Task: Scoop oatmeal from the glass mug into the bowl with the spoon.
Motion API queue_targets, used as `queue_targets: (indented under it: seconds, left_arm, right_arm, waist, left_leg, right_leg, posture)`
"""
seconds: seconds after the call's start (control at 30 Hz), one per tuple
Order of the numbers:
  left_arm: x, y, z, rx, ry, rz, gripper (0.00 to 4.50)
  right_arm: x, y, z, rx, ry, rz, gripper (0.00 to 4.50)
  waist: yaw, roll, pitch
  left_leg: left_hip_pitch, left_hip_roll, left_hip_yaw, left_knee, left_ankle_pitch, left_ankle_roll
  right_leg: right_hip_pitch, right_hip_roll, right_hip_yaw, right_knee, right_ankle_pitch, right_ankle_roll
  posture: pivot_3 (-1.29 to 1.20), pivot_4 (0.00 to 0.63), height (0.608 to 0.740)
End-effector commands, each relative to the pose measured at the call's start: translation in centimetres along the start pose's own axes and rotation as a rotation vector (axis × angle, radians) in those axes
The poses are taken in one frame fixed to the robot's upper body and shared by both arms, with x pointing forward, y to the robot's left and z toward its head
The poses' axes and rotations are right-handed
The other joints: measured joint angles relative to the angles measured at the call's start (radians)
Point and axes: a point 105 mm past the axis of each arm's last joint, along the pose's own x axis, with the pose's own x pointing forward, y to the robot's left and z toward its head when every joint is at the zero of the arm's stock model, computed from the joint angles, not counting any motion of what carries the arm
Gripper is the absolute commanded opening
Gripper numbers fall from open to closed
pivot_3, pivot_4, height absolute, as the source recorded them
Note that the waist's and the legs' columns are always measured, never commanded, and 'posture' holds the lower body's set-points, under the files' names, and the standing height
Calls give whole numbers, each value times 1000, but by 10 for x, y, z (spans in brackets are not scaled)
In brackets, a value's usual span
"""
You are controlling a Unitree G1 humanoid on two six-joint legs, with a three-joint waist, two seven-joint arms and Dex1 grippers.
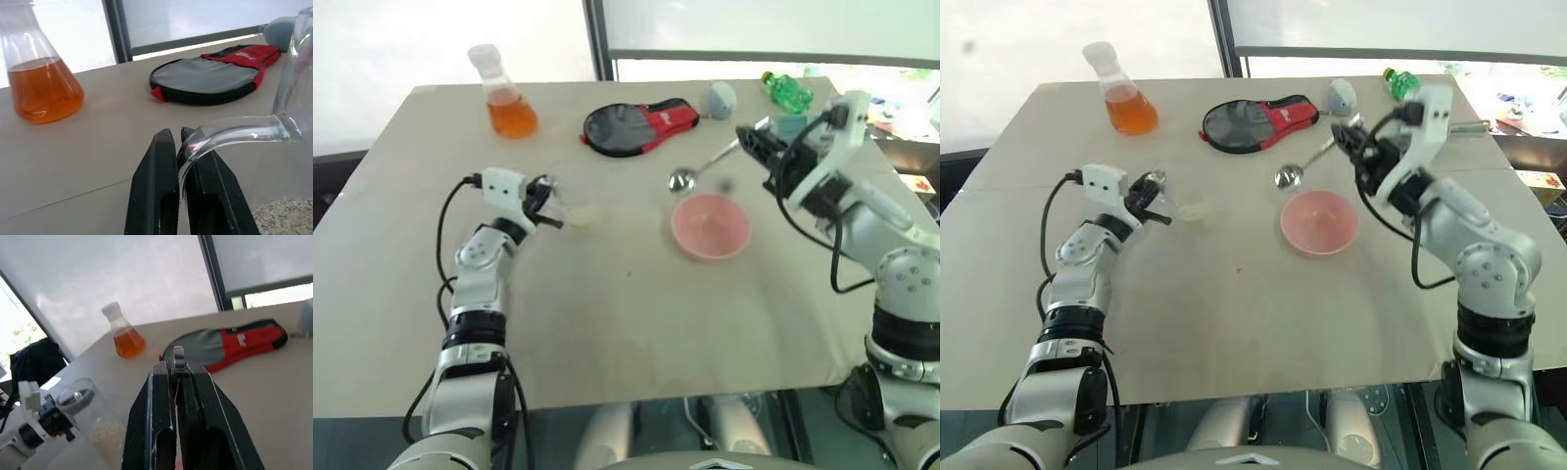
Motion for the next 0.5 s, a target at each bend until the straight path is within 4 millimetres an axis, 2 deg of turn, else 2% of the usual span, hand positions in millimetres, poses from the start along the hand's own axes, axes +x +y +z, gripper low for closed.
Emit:
queue_targets:
  seconds: [0.03,0.1,0.2,0.33,0.5]
  left_arm:
    - [28,-39,31,20,-67,-159,25]
    - [41,-55,33,86,-44,-207,25]
    - [56,-80,42,104,-62,-293,25]
    - [64,-88,45,102,-72,-320,25]
    - [65,-99,46,100,-97,-368,25]
  right_arm:
    - [17,24,43,-83,-110,84,0]
    - [27,34,40,-92,-90,127,0]
    - [32,45,18,-117,-4,190,0]
    - [26,35,-13,-221,140,181,0]
    - [27,21,-24,-314,188,107,0]
  waist:
    - [2,0,0]
    - [-2,0,0]
    - [-6,0,0]
    - [-9,0,0]
    - [-7,0,0]
  left_leg:
    - [-1,-2,-1,1,0,0]
    - [-2,-3,-2,1,1,-1]
    - [-3,-3,-1,1,2,-4]
    - [-4,-4,0,1,2,-4]
    - [-5,-3,0,1,2,-3]
  right_leg:
    - [0,0,0,0,0,0]
    - [0,0,-2,-3,0,0]
    - [0,0,-1,-3,0,0]
    - [-2,-1,-1,-4,0,0]
    - [-4,0,0,-2,0,0]
  posture:
    - [0,150,740]
    - [0,150,740]
    - [0,150,740]
    - [0,150,740]
    - [0,150,740]
